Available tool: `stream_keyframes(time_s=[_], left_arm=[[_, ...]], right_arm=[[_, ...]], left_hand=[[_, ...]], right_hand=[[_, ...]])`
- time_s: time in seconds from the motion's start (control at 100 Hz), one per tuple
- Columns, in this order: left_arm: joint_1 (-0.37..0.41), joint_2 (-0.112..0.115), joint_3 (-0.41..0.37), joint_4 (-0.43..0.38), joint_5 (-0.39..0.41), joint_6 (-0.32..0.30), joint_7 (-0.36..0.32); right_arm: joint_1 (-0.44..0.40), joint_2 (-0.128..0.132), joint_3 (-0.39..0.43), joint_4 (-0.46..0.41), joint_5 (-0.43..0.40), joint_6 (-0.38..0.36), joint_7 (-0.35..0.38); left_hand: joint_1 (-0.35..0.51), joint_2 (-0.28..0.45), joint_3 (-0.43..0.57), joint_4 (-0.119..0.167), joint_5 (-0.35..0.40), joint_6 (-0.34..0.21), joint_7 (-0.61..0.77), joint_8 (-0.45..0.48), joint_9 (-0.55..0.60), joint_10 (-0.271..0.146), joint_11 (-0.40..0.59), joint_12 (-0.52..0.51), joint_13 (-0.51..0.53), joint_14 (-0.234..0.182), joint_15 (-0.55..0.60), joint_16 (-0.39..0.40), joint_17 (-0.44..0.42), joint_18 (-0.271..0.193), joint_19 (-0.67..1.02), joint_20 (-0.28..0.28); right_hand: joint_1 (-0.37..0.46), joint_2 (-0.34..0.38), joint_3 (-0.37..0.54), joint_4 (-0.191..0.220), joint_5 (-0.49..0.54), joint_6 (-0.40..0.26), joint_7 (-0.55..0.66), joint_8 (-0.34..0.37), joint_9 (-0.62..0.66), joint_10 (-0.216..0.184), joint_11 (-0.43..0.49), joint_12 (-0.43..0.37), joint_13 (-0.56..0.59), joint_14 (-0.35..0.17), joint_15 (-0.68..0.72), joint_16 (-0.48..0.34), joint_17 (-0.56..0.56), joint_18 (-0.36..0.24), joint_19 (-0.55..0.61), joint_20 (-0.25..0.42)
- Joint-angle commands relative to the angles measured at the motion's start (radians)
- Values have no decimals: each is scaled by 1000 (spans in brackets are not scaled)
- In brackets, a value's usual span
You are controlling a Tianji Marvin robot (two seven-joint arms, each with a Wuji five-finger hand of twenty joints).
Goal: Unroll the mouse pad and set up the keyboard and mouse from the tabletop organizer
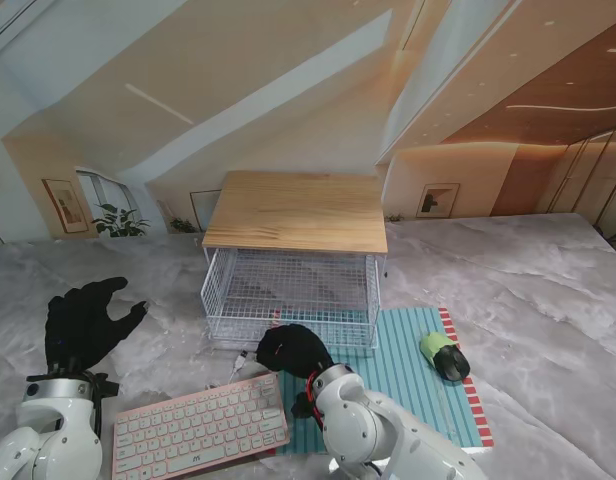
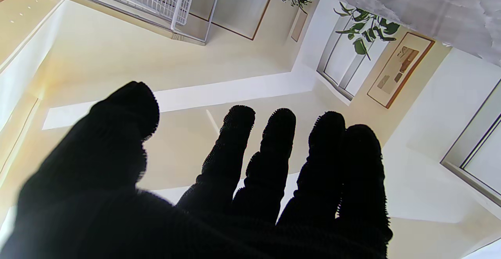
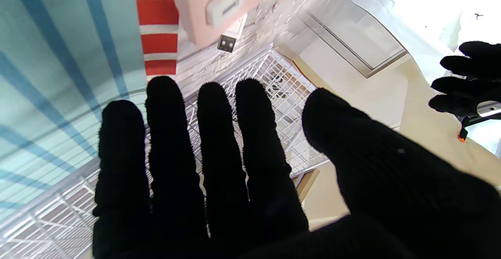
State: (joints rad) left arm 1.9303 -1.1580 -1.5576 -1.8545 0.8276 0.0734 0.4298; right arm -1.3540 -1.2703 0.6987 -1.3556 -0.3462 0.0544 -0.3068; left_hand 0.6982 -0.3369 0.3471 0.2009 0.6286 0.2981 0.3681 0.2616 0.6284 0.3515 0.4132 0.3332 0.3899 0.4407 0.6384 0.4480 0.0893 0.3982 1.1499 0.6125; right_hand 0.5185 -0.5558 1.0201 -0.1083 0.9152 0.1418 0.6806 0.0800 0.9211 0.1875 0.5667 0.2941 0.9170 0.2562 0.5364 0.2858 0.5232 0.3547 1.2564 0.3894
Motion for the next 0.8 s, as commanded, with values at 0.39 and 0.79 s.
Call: stream_keyframes(time_s=[0.39, 0.79], left_arm=[[0, -1, 5, -4, 2, -2, -17], [1, 0, 5, -4, 3, -1, -20]], right_arm=[[35, -18, 0, 35, 0, 17, -19], [72, -33, -6, 77, 4, 34, -36]], left_hand=[[-16, 21, -21, 28, -2, 6, -14, -10, -27, -14, -6, -11, -27, -5, 1, -11, -17, -35, -6, -6], [-16, 19, -21, 28, -2, 6, -14, -10, -26, -9, -6, -11, -27, -4, 1, -11, -17, -35, -6, -7]], right_hand=[[35, 34, 29, -2, -35, 5, -30, 8, -74, -28, 9, 18, -74, -8, -24, 14, -71, -48, -32, -18], [40, 45, 30, 1, -48, 4, -46, 14, -103, -35, 17, 24, -102, -20, -28, 18, -95, -64, -41, -18]])
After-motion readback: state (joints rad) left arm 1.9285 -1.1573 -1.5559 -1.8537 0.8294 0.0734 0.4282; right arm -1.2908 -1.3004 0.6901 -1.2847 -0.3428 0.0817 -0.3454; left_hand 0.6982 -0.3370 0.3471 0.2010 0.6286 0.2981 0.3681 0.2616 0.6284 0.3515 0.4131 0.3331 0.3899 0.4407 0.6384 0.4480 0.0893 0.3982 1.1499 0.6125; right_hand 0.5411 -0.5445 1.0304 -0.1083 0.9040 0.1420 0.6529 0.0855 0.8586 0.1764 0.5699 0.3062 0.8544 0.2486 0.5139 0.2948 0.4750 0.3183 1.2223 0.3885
